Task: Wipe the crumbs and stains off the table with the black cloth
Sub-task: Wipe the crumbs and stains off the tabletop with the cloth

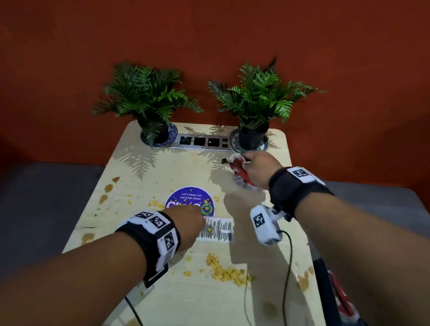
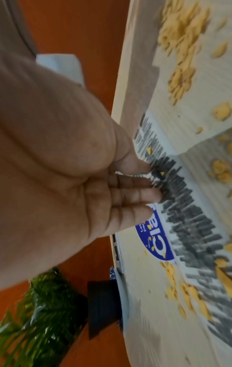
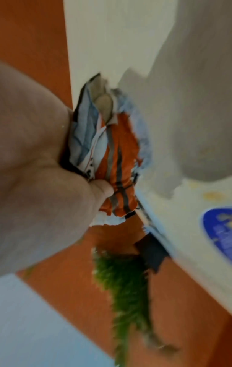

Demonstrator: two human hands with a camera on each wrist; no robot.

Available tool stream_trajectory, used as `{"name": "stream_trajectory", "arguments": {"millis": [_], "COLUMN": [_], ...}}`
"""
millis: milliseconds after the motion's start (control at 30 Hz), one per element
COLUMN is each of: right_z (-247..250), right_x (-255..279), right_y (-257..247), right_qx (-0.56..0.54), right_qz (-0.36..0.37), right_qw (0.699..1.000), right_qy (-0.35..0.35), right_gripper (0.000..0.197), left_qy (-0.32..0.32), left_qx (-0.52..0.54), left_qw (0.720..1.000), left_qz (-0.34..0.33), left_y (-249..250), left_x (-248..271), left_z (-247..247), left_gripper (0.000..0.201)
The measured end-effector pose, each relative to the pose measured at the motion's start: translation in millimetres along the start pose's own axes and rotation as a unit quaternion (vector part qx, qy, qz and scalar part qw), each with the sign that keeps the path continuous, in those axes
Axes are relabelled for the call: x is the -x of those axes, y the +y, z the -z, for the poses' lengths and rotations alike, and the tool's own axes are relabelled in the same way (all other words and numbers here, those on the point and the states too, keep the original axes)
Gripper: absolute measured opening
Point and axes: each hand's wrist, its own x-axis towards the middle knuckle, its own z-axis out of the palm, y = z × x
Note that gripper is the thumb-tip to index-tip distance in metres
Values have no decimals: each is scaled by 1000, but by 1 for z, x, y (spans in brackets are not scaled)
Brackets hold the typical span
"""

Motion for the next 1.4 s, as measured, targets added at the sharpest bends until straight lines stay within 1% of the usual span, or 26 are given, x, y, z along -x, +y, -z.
{"name": "stream_trajectory", "arguments": {"millis": [67,100,200,300,367,400,433,533,567,600,667,733,767,800,867,900,933,967,1000,1033,1067,1100,1133,1233,1267,1400], "right_z": [-19,-30,-67,-102,-115,-118,-117,-98,-88,-78,-46,-12,4,18,32,31,25,17,5,-8,-20,-29,-34,-41,-42,-46], "right_x": [-5,0,36,82,103,108,113,121,123,123,122,121,120,121,114,106,97,89,82,78,75,74,75,76,75,75], "right_y": [-3,-6,-19,-23,-20,-18,-17,-21,-23,-26,-28,-25,-20,-12,13,27,41,52,56,59,61,62,59,59,59,49], "right_qx": [53,80,168,146,123,112,89,-44,-78,-103,-152,-192,-224,-275,-389,-386,-302,-147,1,112,181,215,236,261,274,280], "right_qz": [-7,2,91,146,139,135,138,199,199,185,161,139,121,92,13,-24,-49,-39,-19,2,15,21,20,15,17,-38], "right_qw": [998,996,979,973,972,971,972,971,970,970,968,964,961,953,920,922,952,988,999,991,978,969,962,955,952,947], "right_qy": [-30,-48,-73,-104,-146,-160,-165,-127,-118,-116,-119,-122,-110,-93,-41,-8,14,4,-34,-76,-105,-124,-137,-136,-135,-151], "right_gripper": [19,25,38,41,42,42,41,30,25,21,21,24,23,20,11,15,18,22,26,26,22,16,16,42,46,44], "left_qy": [-3,3,39,70,99,120,128,98,90,93,126,156,158,149,141,147,151,153,159,165,173,169,157,72,62,103], "left_qx": [-11,-8,33,87,106,134,170,242,262,289,348,374,362,331,234,201,176,146,112,84,67,58,50,20,19,80], "left_qw": [1000,1000,999,993,988,982,976,965,959,951,926,909,914,927,959,966,970,976,980,982,982,984,986,997,998,991], "left_qz": [-3,-5,17,44,51,53,49,-34,-52,-60,-71,-93,-95,-90,-75,-72,-68,-59,-45,-30,-20,-14,-17,-13,-11,-18], "left_y": [1,1,-6,-15,-19,-19,-19,-9,-3,1,8,11,12,12,6,1,-4,-10,-16,-22,-26,-29,-32,-33,-31,-15], "left_x": [0,0,3,16,26,30,32,37,36,34,24,14,9,5,-3,-6,-10,-16,-23,-31,-38,-46,-52,-64,-64,-35], "left_z": [1,1,-5,-12,-15,-18,-22,-23,-18,-11,8,32,43,55,79,89,98,103,107,106,103,97,88,44,30,-13], "left_gripper": [27,27,27,23,20,24,36,95,106,109,95,65,55,53,53,53,52,52,53,54,56,59,61,68,70,68]}}
